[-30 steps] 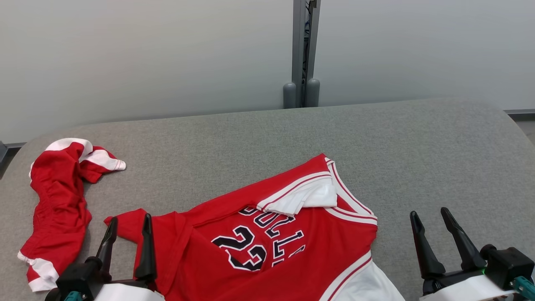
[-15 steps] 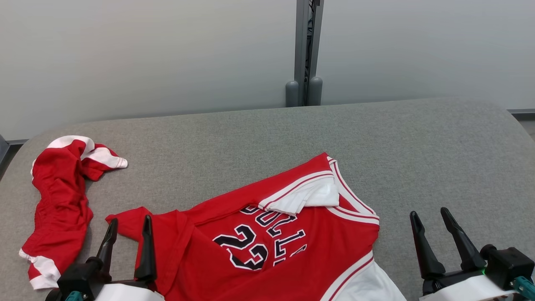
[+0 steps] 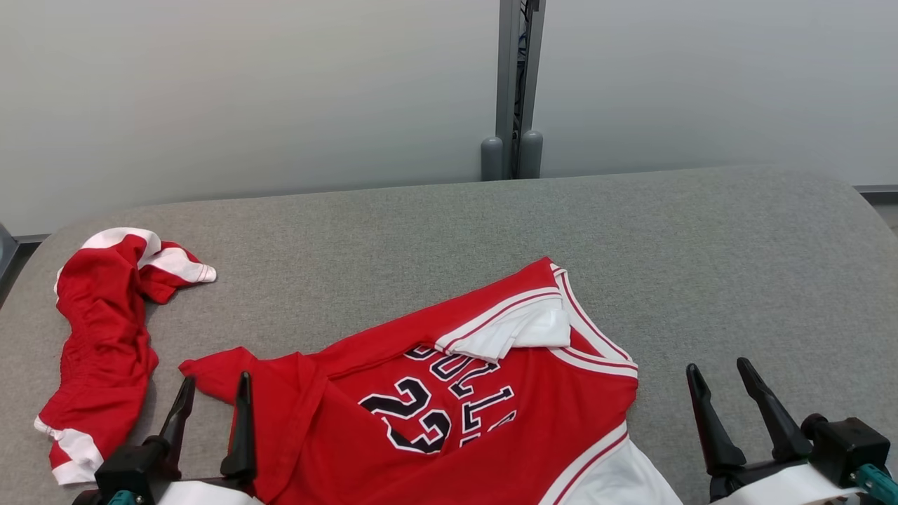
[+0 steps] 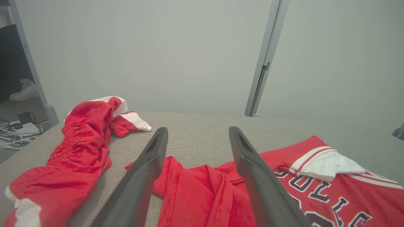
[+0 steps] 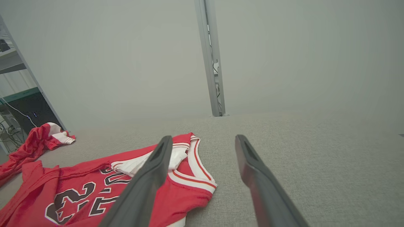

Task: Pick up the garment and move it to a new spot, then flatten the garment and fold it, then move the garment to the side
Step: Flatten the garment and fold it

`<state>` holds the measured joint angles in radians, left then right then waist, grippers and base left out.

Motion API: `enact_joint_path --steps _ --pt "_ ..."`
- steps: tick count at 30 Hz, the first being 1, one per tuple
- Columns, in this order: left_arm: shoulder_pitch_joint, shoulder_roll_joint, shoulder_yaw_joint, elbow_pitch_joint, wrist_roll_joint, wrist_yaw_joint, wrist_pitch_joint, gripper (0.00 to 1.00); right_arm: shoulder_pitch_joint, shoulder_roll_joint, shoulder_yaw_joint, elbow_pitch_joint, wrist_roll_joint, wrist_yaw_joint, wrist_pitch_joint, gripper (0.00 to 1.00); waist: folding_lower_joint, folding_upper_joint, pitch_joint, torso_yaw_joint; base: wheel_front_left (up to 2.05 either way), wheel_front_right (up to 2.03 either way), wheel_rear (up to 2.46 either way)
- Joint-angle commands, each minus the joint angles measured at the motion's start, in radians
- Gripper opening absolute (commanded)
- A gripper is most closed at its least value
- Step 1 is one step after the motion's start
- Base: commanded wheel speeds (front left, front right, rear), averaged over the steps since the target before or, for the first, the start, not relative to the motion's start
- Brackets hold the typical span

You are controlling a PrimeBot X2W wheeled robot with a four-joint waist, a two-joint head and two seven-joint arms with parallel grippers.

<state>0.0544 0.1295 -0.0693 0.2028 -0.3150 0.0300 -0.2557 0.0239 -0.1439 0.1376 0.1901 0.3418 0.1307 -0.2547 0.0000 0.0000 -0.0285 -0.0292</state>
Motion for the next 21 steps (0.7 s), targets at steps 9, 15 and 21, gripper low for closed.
enact_joint_path --steps 9,15,21 --pt "0.063 0.065 -0.011 -0.037 -0.024 -0.002 0.229 1.0 0.008 -0.078 0.067 0.041 0.098 0.0 0.181 1.0 0.0 0.0 -0.002 0.002 0.0 0.0 0.0" --pt "0.13 0.099 -0.037 -0.114 -0.051 0.005 0.445 1.0 0.048 -0.118 0.117 0.064 0.192 0.0 0.37 1.0 0.0 0.0 0.0 0.013 0.0 0.0 0.0" --pt "0.178 0.12 -0.057 -0.189 -0.07 0.009 0.575 1.0 0.087 -0.118 0.11 0.111 0.228 0.0 0.511 1.0 0.0 0.0 0.006 0.023 0.0 0.0 0.0"
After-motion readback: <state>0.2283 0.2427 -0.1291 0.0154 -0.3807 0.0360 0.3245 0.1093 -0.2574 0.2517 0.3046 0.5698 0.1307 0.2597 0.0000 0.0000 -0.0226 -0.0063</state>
